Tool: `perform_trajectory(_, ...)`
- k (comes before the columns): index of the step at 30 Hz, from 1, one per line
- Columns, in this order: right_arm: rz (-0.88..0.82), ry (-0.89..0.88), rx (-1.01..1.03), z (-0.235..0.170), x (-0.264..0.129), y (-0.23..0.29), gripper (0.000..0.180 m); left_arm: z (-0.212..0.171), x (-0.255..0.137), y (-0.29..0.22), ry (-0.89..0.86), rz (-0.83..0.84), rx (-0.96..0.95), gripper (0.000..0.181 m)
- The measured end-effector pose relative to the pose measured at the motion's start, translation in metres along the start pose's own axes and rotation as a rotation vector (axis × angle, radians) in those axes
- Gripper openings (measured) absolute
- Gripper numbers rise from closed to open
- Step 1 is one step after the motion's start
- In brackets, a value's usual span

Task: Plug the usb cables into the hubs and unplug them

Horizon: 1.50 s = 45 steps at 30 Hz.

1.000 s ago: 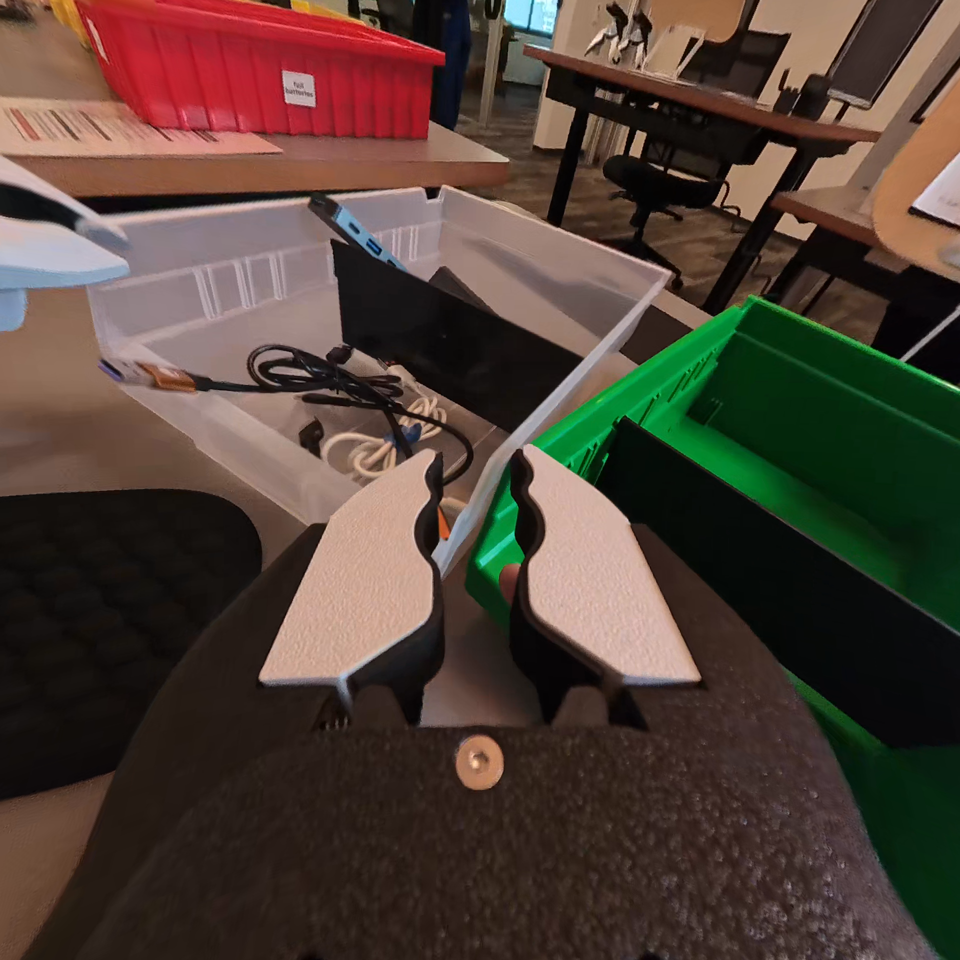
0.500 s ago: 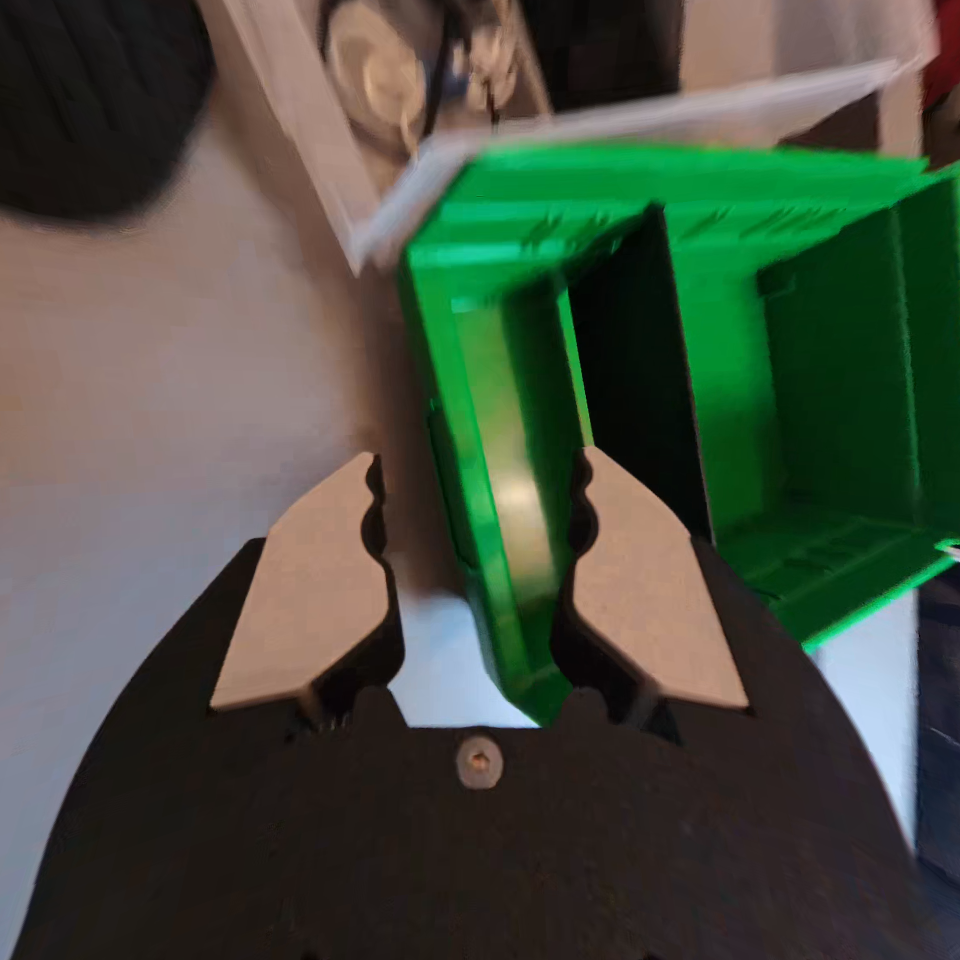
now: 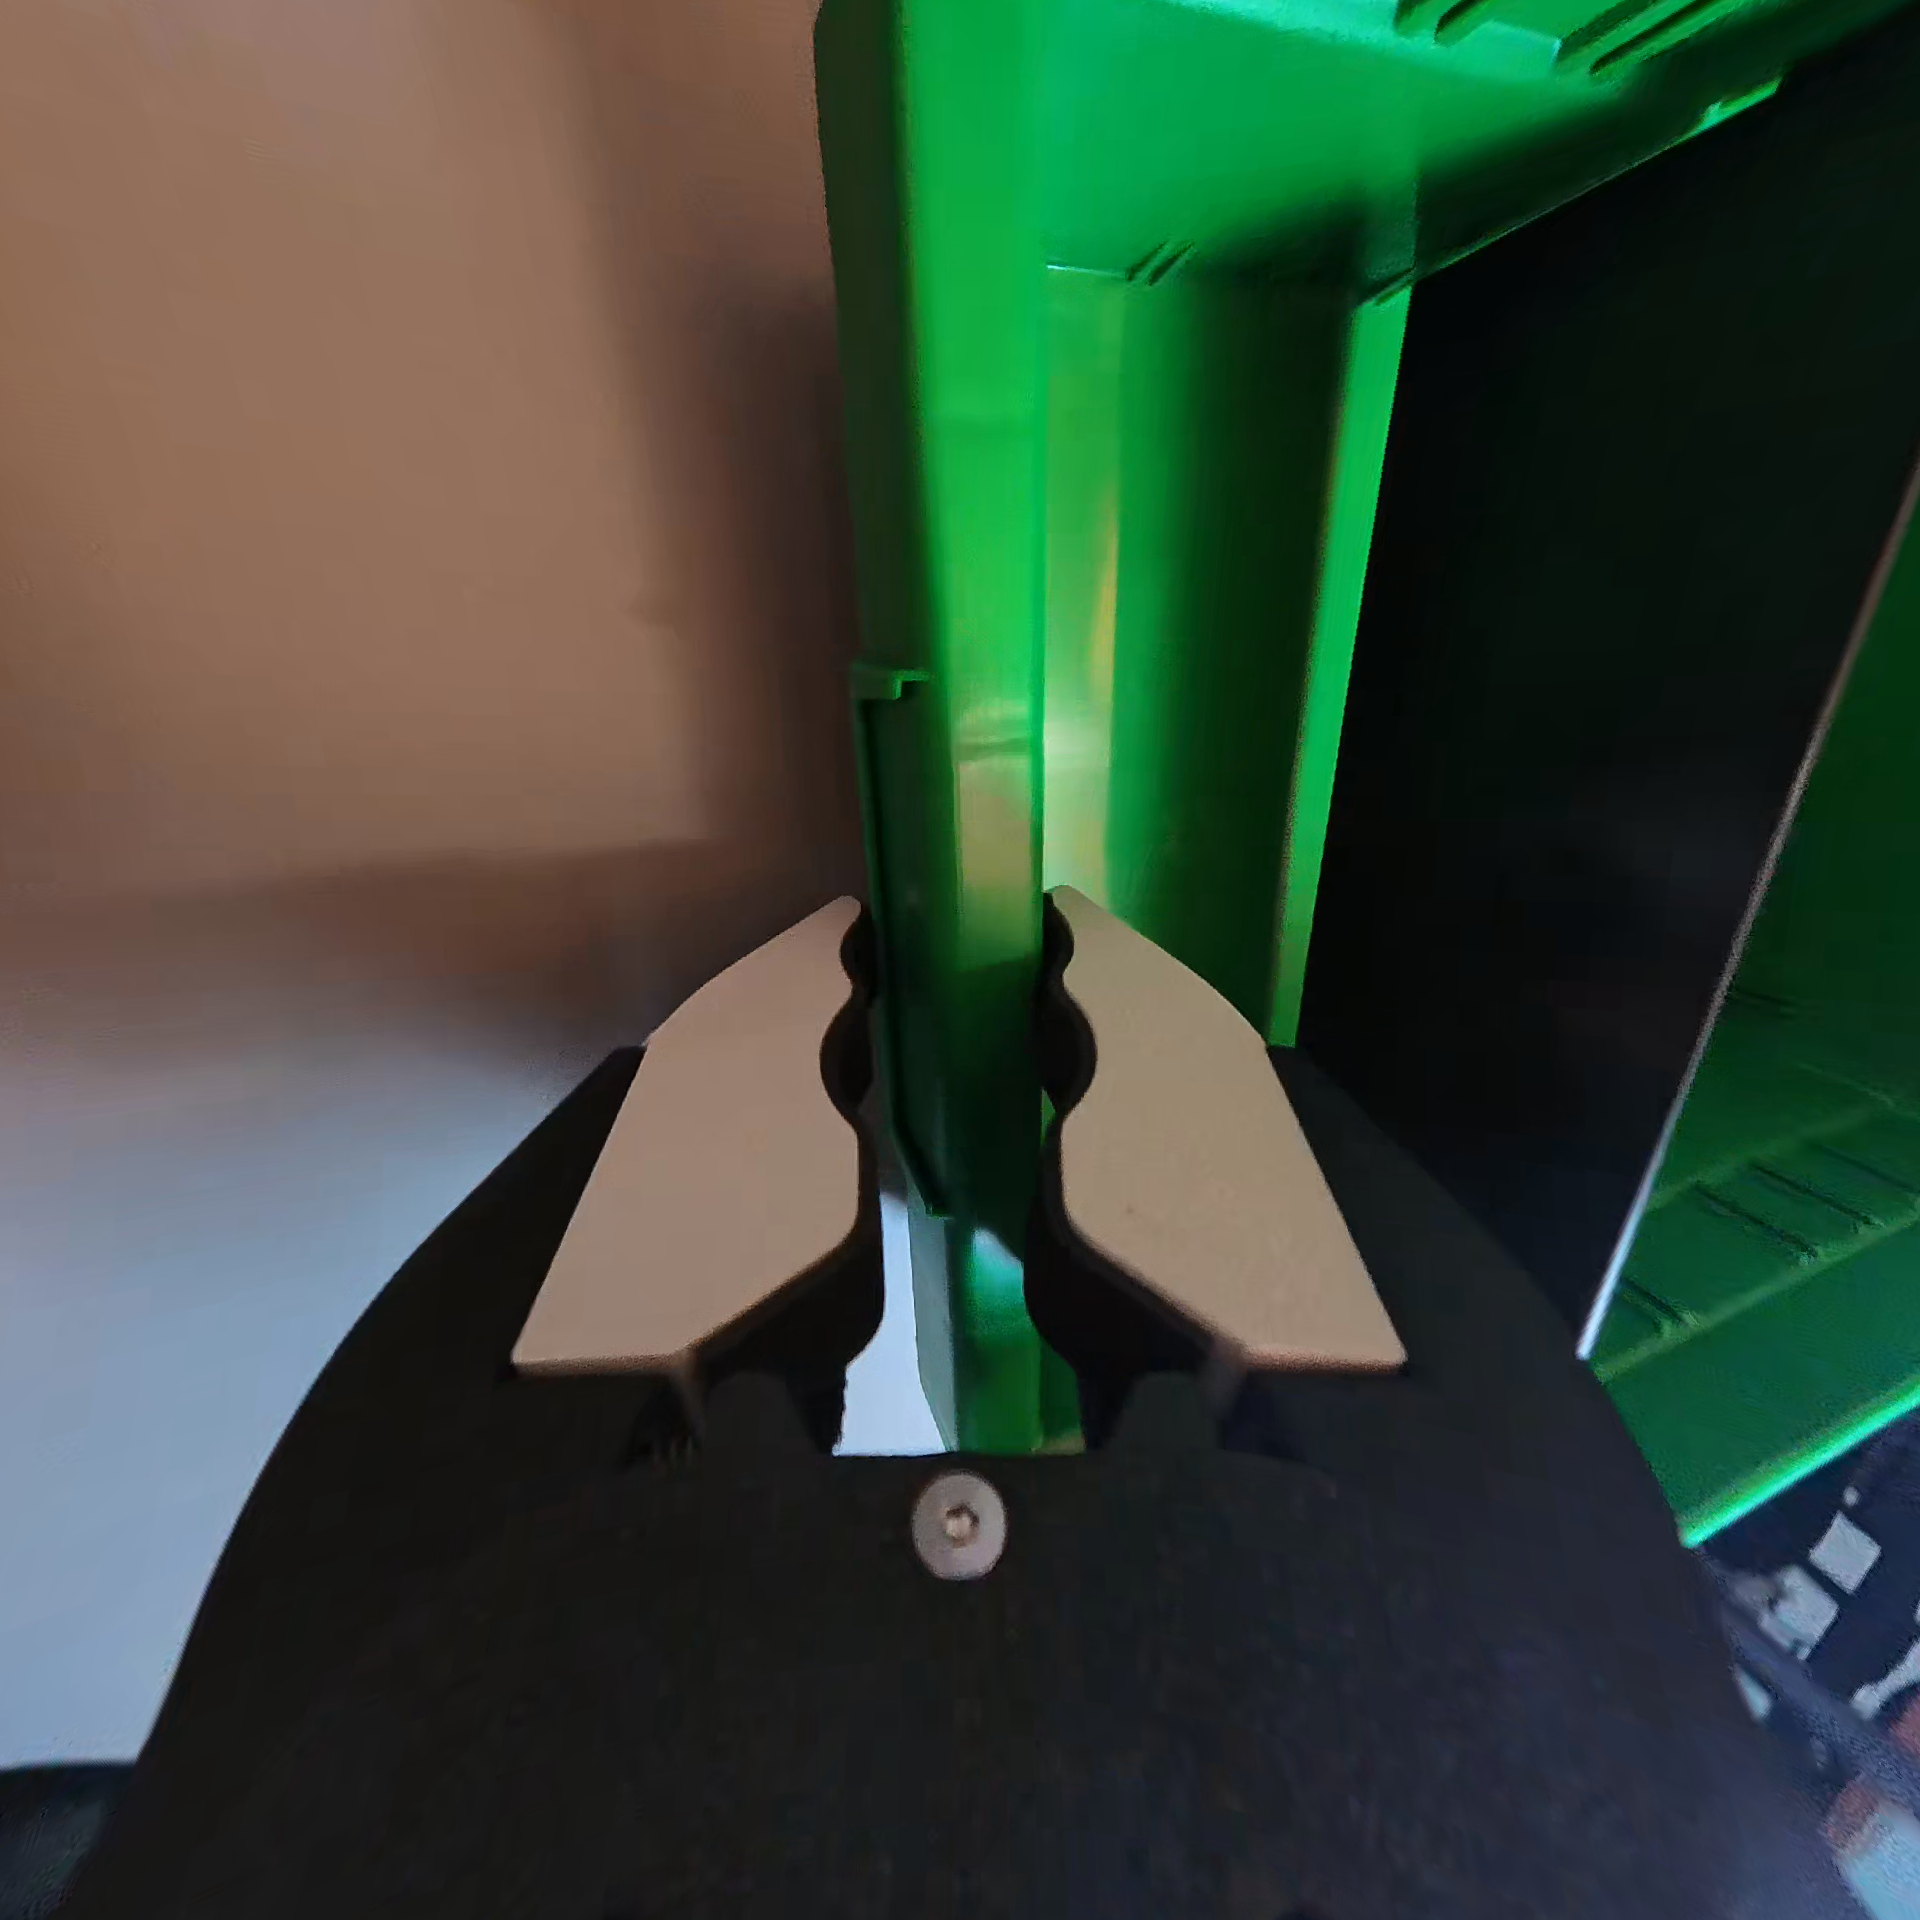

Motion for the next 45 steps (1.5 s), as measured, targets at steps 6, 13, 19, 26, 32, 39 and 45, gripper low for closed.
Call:
perform_trajectory(6,-0.063,0.055,0.176,-0.078,-0.022,0.026,0.029,-0.001,0.002,-0.001,0.0,0.041,-0.023,0.046)
perform_trajectory(13,-0.147,0.098,0.375,-0.158,-0.036,0.029,0.03,0.002,0.01,0.004,0.069,0.008,-0.034,0.049)
perform_trajectory(19,-0.315,0.029,0.497,-0.186,-0.054,0.018,0.035,0.012,0.02,0.01,0.071,0.029,-0.028,0.04)
perform_trajectory(26,-0.519,-0.586,0.663,-0.158,-0.095,0.015,0.035,0.027,0.037,0.028,0.089,0.137,-0.192,0.051)
perform_trajectory(32,-0.628,-0.734,0.821,-0.161,-0.079,0.014,0.035,0.049,0.015,0.033,-0.15,0.222,-0.303,0.059)
perform_trajectory(39,-0.759,-0.893,0.925,-0.172,-0.095,0.012,0.031,0.07,-0.04,0.029,-0.718,0.22,-0.466,0.053)
perform_trajectory(45,-0.849,-0.916,0.986,-0.187,-0.098,0.014,0.03,0.071,-0.054,0.072,-0.799,0.344,-0.565,0.053)
Point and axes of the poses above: each gripper's, where its closed fingertips meet, x out along the fingers, z out of its top, y = z × x across the jaws, the point moved 9 cm from there along -x, back along the fingers, and after that the axes turned 4 degrees about -x, right-handed, at the moved point
